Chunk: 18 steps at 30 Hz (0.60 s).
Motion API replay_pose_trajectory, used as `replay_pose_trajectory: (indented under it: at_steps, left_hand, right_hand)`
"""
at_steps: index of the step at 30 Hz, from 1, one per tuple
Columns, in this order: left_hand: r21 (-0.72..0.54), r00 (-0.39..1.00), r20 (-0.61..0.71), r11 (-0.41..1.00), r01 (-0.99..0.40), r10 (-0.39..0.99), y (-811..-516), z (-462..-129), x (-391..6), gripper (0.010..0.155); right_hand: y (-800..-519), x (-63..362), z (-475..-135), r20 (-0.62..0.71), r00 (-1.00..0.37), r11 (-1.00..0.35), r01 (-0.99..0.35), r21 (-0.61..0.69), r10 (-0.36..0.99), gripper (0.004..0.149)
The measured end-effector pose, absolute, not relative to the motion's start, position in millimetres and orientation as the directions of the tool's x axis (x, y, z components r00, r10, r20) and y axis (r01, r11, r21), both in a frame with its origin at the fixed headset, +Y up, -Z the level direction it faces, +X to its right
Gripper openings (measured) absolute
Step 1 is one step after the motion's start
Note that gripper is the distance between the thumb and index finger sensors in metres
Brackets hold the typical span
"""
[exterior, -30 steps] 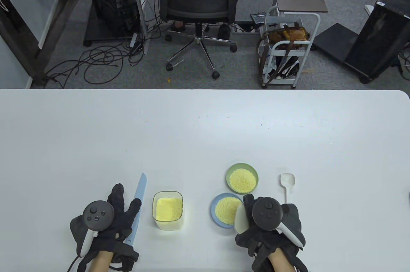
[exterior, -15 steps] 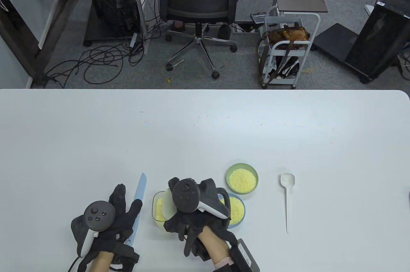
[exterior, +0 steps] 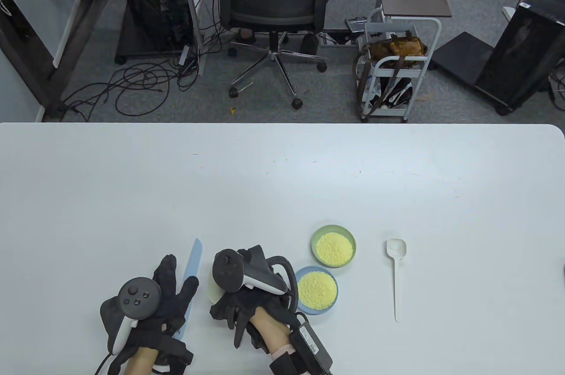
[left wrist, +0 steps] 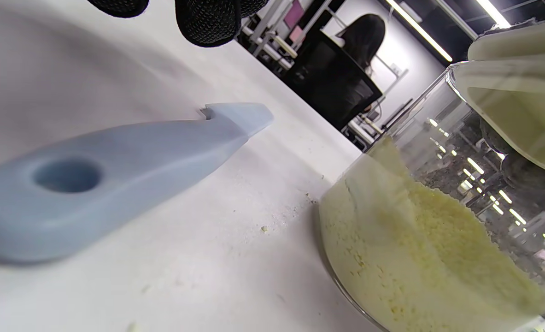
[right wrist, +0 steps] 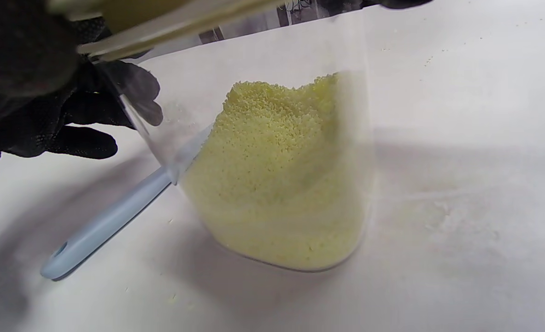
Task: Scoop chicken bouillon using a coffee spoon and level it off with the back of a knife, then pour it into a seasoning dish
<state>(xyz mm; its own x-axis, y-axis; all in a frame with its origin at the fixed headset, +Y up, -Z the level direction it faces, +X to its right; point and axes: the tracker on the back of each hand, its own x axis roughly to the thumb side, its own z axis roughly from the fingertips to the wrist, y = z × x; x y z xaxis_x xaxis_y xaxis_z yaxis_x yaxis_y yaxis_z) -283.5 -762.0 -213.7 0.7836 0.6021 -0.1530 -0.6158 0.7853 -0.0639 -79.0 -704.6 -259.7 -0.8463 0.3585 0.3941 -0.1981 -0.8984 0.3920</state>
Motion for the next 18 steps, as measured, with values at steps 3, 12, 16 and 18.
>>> replay_pose_trajectory:
  at_steps: [3,12,16,18]
  left_hand:
    - [-0.061,0.784,-0.155,0.787,-0.614,0.601,-762,-214,-284,0.089]
    - [-0.063,0.799,-0.157,0.802,-0.595,0.58,-763,-214,-283,0.089]
    - [-0.049,0.781,-0.141,0.784,-0.619,0.608,-759,-214,-282,0.088]
    - [-0.028,0.758,-0.109,0.761,-0.648,0.642,-756,-213,-280,0.085]
  right_hand:
    - [-707,-77,-260,0.401,-0.832,-0.891,-0.218,0.398,0.383,0.095]
    - [-712,-67,-261,0.402,-0.784,-0.844,-0.272,0.462,0.473,0.095]
    - [-707,-58,-256,0.45,-0.712,-0.833,-0.373,0.409,0.54,0.095]
    - [-706,-53,-251,0.455,-0.688,-0.822,-0.424,0.379,0.565,0.092]
